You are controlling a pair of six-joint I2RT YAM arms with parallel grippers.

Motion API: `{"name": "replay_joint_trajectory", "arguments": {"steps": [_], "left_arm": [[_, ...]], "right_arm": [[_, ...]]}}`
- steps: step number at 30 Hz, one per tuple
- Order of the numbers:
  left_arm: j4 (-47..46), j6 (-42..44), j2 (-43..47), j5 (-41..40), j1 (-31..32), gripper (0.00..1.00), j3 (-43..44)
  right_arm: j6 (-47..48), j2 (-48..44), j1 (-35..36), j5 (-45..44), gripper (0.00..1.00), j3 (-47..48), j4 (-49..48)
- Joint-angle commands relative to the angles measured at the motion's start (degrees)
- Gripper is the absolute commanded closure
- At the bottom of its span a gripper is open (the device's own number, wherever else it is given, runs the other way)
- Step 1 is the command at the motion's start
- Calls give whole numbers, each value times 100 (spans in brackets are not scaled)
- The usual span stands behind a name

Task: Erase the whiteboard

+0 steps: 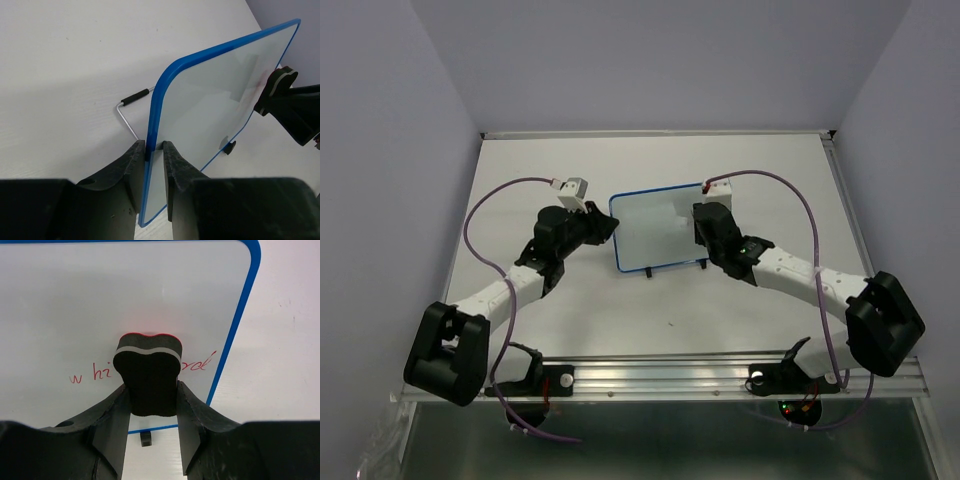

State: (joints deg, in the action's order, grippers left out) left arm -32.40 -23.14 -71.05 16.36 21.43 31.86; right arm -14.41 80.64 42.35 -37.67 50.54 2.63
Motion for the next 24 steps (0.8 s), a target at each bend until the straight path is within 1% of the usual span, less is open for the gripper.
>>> {"name": "replay_joint_trajectory", "arguments": {"steps": [1,7,11,15,16,19,20,24], "left_arm": [[-530,178,-14,192,37,77,207],[-557,231,-146,192,28,89,242],[-574,248,-234,175,28,94,207],[-574,318,-278,122,28,99,146],[-574,353,-278,104,28,100,145],[-574,424,-235,26,19,100,84],[-565,494,-208,25,28,100,49],[-539,687,-129,34,28,100,31]], "right_arm": [[-53,-198,-51,40,99,-132,-412],[228,92,-51,874,99,-124,-878],[491,373,-51,1384,99,-10,-1089],[440,584,-51,1797,99,87,-1116],[413,593,-51,1772,99,87,-1116],[255,584,-51,1272,99,0,-1116],[220,584,-51,897,99,-36,-1116],[264,540,-103,463,99,-71,-1098]]}}
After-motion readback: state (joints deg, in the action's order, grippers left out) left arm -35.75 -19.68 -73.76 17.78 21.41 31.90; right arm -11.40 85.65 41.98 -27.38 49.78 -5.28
